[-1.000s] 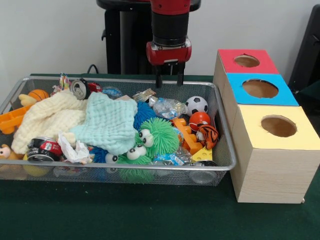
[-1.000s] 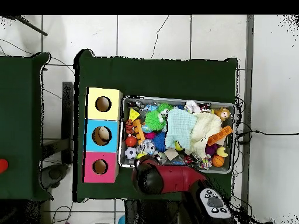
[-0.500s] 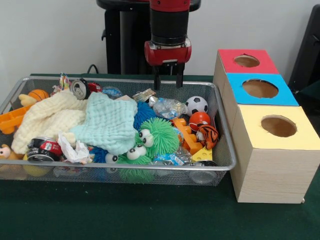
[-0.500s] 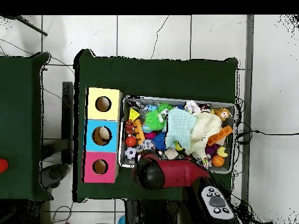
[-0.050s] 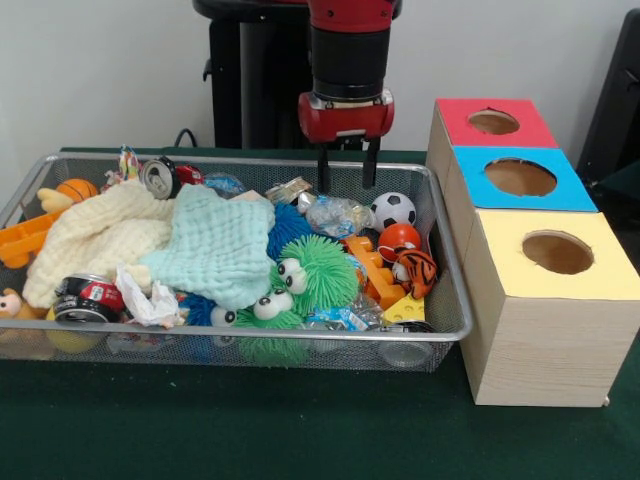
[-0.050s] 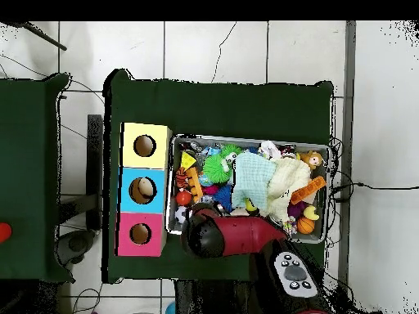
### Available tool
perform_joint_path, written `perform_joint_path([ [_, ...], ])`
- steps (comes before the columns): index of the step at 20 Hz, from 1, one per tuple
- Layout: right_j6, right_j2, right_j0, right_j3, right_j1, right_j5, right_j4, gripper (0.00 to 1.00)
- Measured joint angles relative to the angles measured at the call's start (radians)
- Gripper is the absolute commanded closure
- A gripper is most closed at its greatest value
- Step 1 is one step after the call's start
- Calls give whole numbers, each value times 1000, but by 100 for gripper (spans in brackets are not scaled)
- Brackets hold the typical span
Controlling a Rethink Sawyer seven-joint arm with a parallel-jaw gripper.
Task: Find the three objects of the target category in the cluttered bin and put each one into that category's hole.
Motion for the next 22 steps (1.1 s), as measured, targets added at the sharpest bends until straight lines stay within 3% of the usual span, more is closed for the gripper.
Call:
perform_joint_path([
  [10,0,-5,25,-37,49,0,-14,0],
  [22,0,90,-97,-65,93,0,-193,0],
])
